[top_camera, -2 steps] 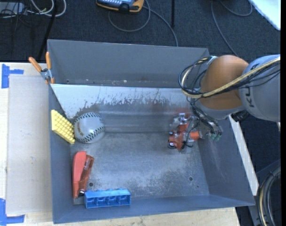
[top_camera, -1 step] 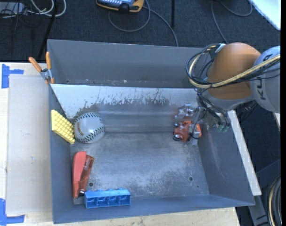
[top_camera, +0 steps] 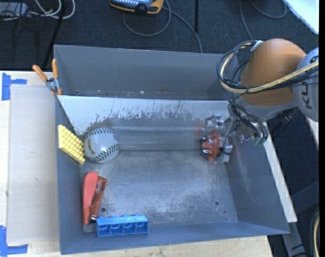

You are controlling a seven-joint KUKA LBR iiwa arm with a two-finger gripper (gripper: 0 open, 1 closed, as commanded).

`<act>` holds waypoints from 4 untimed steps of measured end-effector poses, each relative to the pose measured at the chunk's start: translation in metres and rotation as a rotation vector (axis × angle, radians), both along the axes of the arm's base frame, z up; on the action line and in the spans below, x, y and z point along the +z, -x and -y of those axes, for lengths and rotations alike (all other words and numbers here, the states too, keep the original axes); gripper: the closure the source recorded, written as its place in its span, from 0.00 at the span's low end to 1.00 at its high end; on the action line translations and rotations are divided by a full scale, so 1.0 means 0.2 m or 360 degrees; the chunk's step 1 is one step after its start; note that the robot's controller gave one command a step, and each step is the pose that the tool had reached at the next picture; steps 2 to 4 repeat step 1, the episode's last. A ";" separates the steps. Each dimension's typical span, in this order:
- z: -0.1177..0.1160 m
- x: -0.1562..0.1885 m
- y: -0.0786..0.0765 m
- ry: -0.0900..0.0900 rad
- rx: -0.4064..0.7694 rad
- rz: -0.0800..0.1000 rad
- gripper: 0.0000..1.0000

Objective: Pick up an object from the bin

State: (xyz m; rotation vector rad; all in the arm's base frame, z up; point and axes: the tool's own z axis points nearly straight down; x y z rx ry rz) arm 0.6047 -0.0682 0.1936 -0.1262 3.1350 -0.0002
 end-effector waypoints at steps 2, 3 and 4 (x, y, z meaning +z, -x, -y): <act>0.00 0.29 0.02 0.0002 0.0078 0.0005 1.00; 0.00 0.29 0.02 0.0002 0.0078 0.0005 1.00; 0.00 0.29 0.02 0.0002 0.0078 0.0005 1.00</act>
Offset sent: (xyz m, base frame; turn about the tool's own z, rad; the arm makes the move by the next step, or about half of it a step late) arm -0.0012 0.0026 0.1246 -0.0304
